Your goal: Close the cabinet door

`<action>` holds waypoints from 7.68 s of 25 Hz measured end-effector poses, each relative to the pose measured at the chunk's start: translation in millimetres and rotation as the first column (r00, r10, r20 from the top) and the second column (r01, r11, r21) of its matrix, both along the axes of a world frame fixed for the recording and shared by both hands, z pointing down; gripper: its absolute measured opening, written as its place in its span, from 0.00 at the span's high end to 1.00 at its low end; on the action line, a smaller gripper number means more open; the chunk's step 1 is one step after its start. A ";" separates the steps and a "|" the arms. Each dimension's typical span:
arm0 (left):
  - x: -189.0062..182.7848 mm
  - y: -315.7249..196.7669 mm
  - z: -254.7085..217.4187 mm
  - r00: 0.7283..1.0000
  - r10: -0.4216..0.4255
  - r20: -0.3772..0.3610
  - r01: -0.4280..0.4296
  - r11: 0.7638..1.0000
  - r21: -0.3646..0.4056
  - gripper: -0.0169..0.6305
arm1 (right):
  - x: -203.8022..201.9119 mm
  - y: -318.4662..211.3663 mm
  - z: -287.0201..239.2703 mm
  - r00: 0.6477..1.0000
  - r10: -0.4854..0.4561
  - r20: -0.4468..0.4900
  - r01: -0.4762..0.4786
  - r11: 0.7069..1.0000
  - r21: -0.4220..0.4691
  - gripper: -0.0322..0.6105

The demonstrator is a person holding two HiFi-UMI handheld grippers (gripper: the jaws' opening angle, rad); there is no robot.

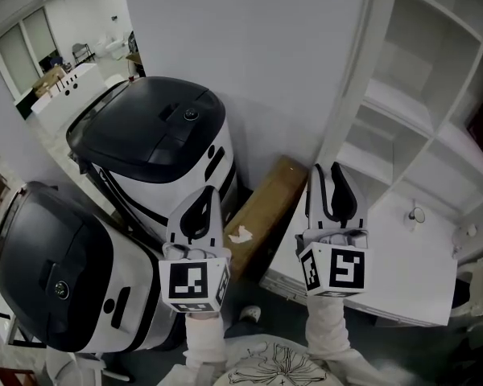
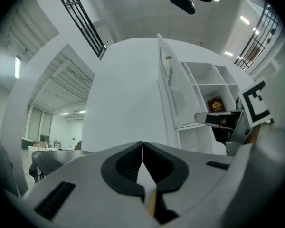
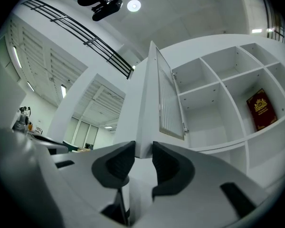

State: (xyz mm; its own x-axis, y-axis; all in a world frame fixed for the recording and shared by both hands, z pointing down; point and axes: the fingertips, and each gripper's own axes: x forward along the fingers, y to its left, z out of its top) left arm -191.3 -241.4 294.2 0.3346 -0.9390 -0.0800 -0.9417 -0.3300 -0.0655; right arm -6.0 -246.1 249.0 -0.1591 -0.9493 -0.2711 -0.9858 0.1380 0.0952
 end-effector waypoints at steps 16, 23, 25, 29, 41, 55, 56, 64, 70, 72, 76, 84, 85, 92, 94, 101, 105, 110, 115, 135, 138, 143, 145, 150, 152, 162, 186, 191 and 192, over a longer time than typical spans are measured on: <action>44.9 -14.4 1.3 0.990 0.142 -0.004 -0.142 0.990 0.004 0.97 | 14.2 13.5 0.7 1.000 -0.002 0.012 0.001 1.000 0.007 0.79; 70.2 -17.0 4.9 0.975 0.223 -0.012 -0.223 0.975 -0.003 0.97 | 31.2 25.2 1.4 0.998 0.060 0.008 -0.060 0.998 0.008 0.82; 78.0 -17.1 5.6 0.969 0.247 -0.014 -0.247 0.969 -0.005 0.97 | 37.6 28.7 1.3 0.997 0.078 0.005 -0.078 0.997 0.006 0.82; 93.2 -17.6 6.4 0.955 0.295 -0.014 -0.295 0.955 -0.005 0.97 | 49.4 33.8 2.0 0.993 0.120 0.005 -0.120 0.993 -0.005 0.83; 123.1 -20.3 8.0 0.917 0.398 -0.018 -0.398 0.917 0.001 0.97 | 67.2 41.9 3.9 0.987 0.162 0.023 -0.162 0.987 -0.002 0.84; 152.9 -23.9 16.3 0.868 0.496 -0.033 -0.497 0.868 -0.011 0.97 | 83.2 47.0 4.9 0.979 0.201 0.041 -0.202 0.979 0.003 0.85; 154.8 -23.9 16.5 0.866 0.499 -0.034 -0.500 0.866 -0.011 0.97 | 85.4 47.7 5.1 0.978 0.204 0.043 -0.204 0.979 0.003 0.85; 170.8 -25.3 16.2 0.859 0.510 -0.038 -0.511 0.859 -0.015 0.97 | 107.7 51.5 6.0 0.975 0.211 0.066 -0.211 0.977 -0.003 0.85; 189.7 -24.0 14.2 0.858 0.512 -0.038 -0.513 0.858 -0.014 0.97 | 119.5 52.3 7.3 0.982 0.178 0.067 -0.178 0.984 -0.009 0.85; 196.7 -22.4 11.8 0.857 0.514 -0.036 -0.515 0.857 -0.010 0.97 | 125.3 52.6 7.6 0.983 0.172 0.068 -0.172 0.985 -0.011 0.85; 208.5 -21.3 9.4 0.857 0.514 -0.037 -0.515 0.857 -0.005 0.97 | 140.7 51.7 9.5 0.983 0.168 0.077 -0.167 0.986 -0.019 0.84; 234.5 -17.8 9.8 0.855 0.518 -0.033 -0.519 0.855 -0.014 0.97 | 171.1 49.7 9.4 0.983 0.169 0.077 -0.167 0.986 -0.030 0.84; 236.2 -18.4 10.2 0.856 0.516 -0.032 -0.517 0.856 -0.016 0.97 | 174.2 49.1 9.5 0.983 0.166 0.081 -0.164 0.986 -0.030 0.84; 247.3 -21.8 14.6 0.863 0.505 -0.026 -0.505 0.863 -0.025 0.97 | 192.4 44.1 9.7 0.988 0.124 0.094 -0.122 0.992 -0.028 0.84; 253.2 -22.6 14.4 0.863 0.505 -0.022 -0.505 0.863 -0.025 0.97 | 199.2 42.6 9.8 0.987 0.125 0.097 -0.123 0.992 -0.028 0.83; 271.2 -26.7 15.3 0.860 0.510 -0.011 -0.510 0.860 -0.026 0.97 | 216.2 35.4 10.4 0.989 0.106 0.104 -0.104 0.994 -0.026 0.83; 282.1 -29.7 15.7 0.861 0.509 -0.005 -0.509 0.860 -0.025 0.97 | 224.6 31.0 11.2 0.991 0.083 0.101 -0.081 0.996 -0.025 0.83; 297.1 -34.4 13.4 0.866 0.501 0.001 -0.501 0.866 -0.017 0.97 | 235.7 25.0 11.3 0.995 0.050 0.091 -0.047 0.998 -0.028 0.82; 312.6 -37.9 17.7 0.868 0.496 0.000 -0.496 0.868 -0.018 0.97 | 243.7 19.4 11.9 0.997 0.015 0.082 -0.013 1.000 -0.024 0.82; 341.2 -59.5 22.4 0.908 0.419 0.019 -0.419 0.908 -0.026 0.97 | 273.5 -2.5 11.4 0.993 -0.072 0.091 0.072 0.997 0.010 0.81; 345.6 -61.5 22.4 0.908 0.417 0.022 -0.417 0.909 -0.029 0.97 | 278.3 -5.7 11.3 0.994 -0.066 0.092 0.066 0.998 0.009 0.81; 352.9 -65.5 21.8 0.907 0.419 0.025 -0.419 0.908 -0.026 0.97 | 285.3 -10.9 11.8 0.995 -0.050 0.091 0.049 0.999 0.013 0.80; 355.4 -67.1 21.6 0.908 0.419 0.025 -0.418 0.908 -0.026 0.97 | 288.3 -13.3 11.8 0.995 -0.044 0.095 0.043 0.999 0.013 0.80; 359.4 -71.7 21.5 0.909 0.415 0.026 -0.415 0.910 -0.026 0.97 | 295.1 -18.5 11.7 0.994 -0.033 0.106 0.032 0.999 0.014 0.80; 360.1 -73.7 21.5 0.910 0.413 0.025 -0.412 0.911 -0.025 0.97 | 297.4 -20.5 11.8 0.994 -0.027 0.107 0.025 1.000 0.016 0.79; 366.5 -81.6 23.7 0.911 0.411 0.027 -0.410 0.911 -0.031 0.97 | 306.9 -30.0 12.1 0.993 -0.012 0.118 0.010 1.000 0.016 0.78; 368.3 -98.7 25.9 0.922 0.386 0.043 -0.384 0.923 -0.036 0.97 | 329.5 -54.9 12.7 0.987 0.064 0.145 -0.065 0.998 0.005 0.79; 364.4 -99.7 28.4 0.926 0.376 0.041 -0.375 0.926 -0.040 0.97 | 332.1 -58.6 12.9 0.985 0.080 0.155 -0.082 0.997 0.003 0.79; 364.1 -99.9 28.9 0.926 0.375 0.041 -0.373 0.927 -0.040 0.97 | 332.8 -59.4 12.8 0.984 0.082 0.157 -0.084 0.996 0.002 0.79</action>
State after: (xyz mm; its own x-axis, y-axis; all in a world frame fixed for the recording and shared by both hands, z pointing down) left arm 172.8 -341.3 323.2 0.6647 -0.7466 -0.0283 -0.7455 -0.6603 -0.0907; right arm 326.9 -305.5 261.8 -0.0347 -0.9549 -0.2949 -0.9967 0.0547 -0.0602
